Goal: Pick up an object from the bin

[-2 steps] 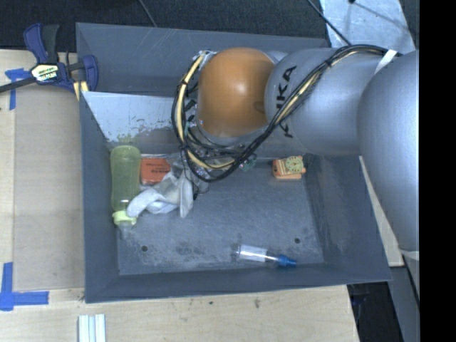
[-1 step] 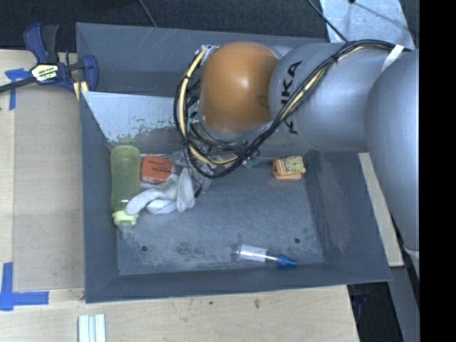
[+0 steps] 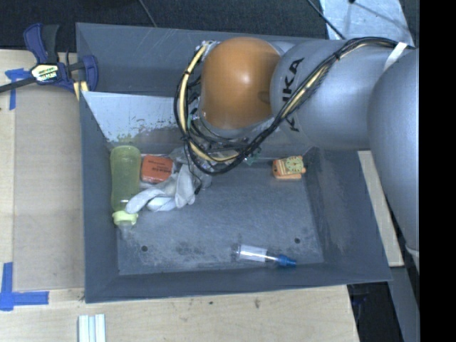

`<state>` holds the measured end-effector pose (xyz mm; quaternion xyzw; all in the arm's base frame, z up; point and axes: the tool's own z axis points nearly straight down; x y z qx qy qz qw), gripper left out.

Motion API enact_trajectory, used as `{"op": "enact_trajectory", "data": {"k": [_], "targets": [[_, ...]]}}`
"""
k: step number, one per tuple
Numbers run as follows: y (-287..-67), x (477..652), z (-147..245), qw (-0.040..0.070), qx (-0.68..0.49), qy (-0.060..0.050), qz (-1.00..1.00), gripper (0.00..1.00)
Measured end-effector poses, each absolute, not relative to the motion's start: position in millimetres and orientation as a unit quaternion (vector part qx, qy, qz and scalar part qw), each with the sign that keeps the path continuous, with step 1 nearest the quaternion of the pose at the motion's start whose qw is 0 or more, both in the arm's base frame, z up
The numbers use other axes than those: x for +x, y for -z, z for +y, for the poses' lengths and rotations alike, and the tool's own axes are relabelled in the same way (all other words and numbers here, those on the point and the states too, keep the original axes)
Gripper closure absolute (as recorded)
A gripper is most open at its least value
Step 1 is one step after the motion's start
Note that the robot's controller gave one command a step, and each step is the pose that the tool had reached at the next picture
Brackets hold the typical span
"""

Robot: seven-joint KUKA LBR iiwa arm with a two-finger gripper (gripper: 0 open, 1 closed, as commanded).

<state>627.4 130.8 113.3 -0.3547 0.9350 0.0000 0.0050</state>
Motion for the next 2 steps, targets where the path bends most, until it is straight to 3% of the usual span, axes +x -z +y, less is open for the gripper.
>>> {"op": "enact_trajectory", "data": {"k": [2], "targets": [[-128,625.6,130,0.000,-0.354,-0.001,0.935,1.00]]}}
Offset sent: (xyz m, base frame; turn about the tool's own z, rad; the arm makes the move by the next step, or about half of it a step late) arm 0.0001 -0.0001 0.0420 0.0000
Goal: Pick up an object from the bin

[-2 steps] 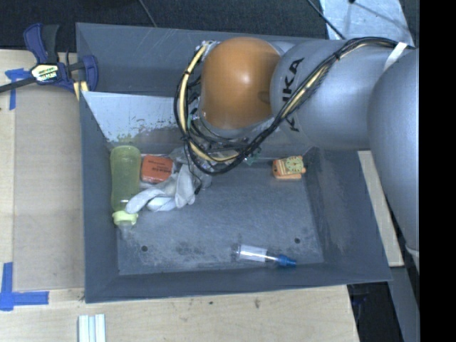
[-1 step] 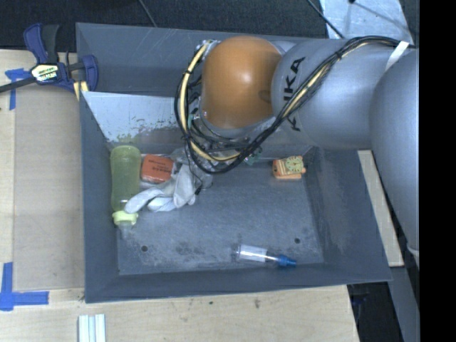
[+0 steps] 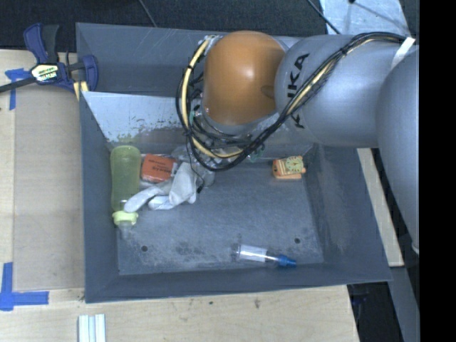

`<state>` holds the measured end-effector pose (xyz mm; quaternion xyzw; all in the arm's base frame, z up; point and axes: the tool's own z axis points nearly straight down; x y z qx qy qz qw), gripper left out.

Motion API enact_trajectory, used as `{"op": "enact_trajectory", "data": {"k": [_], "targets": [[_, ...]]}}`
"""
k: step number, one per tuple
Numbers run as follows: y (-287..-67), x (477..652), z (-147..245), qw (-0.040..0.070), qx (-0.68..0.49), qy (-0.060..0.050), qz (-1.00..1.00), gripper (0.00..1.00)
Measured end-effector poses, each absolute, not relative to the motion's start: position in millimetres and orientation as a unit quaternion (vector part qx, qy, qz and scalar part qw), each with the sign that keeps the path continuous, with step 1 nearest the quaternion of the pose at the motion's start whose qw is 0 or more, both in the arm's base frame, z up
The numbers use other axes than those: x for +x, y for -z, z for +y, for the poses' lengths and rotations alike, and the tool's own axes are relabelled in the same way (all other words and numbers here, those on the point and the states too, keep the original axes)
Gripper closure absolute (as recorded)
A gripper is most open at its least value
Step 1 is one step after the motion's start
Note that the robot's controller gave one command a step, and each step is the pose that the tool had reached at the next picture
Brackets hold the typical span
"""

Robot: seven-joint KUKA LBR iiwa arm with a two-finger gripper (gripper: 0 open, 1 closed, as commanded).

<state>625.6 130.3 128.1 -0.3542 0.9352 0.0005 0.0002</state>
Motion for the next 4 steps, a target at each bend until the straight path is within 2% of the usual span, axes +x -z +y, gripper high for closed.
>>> {"op": "enact_trajectory", "data": {"k": [3,4], "targets": [[-151,627.3,131,0.003,-0.353,0.000,0.935,1.00],[-156,626.4,130,0.001,-0.353,0.000,0.936,1.00]]}}
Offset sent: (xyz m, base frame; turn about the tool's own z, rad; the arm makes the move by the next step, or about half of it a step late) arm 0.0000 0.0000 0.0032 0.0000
